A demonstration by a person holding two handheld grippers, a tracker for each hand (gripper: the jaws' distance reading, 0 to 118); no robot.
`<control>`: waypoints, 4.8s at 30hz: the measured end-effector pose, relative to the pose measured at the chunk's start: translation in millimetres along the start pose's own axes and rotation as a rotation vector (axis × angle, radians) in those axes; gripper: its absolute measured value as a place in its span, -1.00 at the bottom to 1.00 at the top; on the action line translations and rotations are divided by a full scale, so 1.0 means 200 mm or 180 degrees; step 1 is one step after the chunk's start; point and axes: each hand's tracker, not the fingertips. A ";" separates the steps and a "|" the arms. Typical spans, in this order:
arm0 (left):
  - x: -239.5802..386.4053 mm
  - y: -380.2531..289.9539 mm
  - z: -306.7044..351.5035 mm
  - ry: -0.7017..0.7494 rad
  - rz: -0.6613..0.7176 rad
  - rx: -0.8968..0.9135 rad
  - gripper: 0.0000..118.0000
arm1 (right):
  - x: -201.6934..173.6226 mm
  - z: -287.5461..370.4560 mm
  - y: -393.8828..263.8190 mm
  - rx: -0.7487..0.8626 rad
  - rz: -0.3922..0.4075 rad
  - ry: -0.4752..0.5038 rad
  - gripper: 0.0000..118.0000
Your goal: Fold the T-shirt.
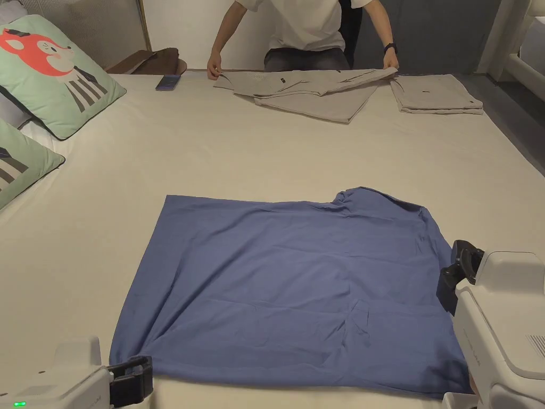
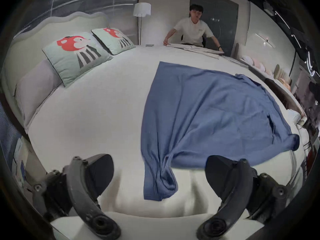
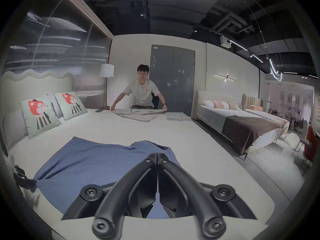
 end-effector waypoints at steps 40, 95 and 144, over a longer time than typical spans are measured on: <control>0.05 -0.03 0.01 -0.0032 -0.0091 0.0033 -0.92 | 0.25 0.07 -0.61 -0.1508 -0.0367 0.0126 -0.97; 0.37 0.97 -0.08 -0.0221 -0.0332 0.0974 0.83 | 0.14 -0.51 0.14 -0.0308 -0.0458 0.0103 0.78; 0.04 0.66 -0.62 0.0000 0.0103 -0.0321 0.27 | -0.05 -0.32 -0.06 -0.0141 0.0007 -0.0143 -1.00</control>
